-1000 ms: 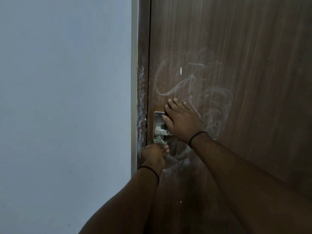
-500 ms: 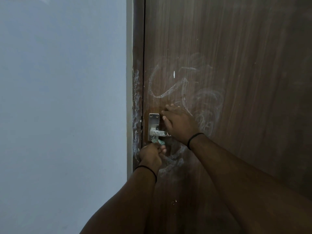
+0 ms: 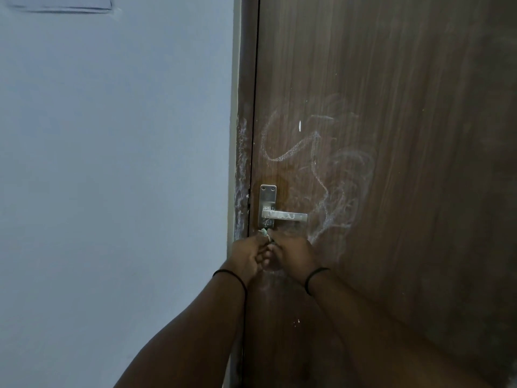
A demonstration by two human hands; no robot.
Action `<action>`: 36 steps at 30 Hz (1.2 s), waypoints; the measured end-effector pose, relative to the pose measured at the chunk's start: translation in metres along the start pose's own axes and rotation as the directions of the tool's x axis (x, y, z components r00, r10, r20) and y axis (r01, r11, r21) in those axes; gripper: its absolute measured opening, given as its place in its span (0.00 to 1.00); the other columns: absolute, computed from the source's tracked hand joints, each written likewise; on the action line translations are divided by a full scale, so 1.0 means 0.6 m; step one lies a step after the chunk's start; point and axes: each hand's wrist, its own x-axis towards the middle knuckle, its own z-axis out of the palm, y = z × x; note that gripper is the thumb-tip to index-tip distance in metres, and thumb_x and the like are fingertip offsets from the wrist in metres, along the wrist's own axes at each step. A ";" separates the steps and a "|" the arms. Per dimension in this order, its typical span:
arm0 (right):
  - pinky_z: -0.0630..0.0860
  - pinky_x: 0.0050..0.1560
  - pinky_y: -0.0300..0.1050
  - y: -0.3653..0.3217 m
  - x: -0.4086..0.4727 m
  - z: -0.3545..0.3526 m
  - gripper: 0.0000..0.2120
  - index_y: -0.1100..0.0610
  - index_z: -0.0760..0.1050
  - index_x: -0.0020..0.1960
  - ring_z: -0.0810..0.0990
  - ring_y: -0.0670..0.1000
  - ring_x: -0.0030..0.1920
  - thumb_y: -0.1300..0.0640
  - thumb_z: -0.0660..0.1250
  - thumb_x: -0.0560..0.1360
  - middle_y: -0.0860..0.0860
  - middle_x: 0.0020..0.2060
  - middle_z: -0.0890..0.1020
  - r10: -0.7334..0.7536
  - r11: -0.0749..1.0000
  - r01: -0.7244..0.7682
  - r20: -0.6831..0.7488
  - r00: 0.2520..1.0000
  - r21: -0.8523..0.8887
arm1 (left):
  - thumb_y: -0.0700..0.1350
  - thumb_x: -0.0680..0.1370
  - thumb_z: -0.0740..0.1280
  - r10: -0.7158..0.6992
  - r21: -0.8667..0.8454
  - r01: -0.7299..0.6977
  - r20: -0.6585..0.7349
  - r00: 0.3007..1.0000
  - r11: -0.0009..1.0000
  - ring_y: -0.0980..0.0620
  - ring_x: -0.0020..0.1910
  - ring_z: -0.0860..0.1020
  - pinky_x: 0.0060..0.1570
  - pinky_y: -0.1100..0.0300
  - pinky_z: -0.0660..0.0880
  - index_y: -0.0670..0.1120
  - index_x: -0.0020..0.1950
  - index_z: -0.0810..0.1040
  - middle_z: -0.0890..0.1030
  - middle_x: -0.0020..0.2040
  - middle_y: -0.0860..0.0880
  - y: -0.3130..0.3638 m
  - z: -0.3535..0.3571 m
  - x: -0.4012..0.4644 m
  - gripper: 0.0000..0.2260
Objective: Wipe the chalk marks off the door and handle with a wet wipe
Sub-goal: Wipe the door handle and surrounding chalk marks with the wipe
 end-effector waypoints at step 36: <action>0.78 0.37 0.44 -0.018 0.103 0.075 0.10 0.54 0.79 0.35 0.79 0.47 0.34 0.65 0.72 0.72 0.50 0.32 0.82 0.888 0.219 -0.272 -0.076 0.454 0.937 | 0.40 0.80 0.62 0.761 0.582 -0.602 -0.046 0.647 0.547 0.52 0.45 0.80 0.40 0.63 0.74 0.47 0.54 0.83 0.84 0.46 0.50 -0.020 0.012 0.068 0.10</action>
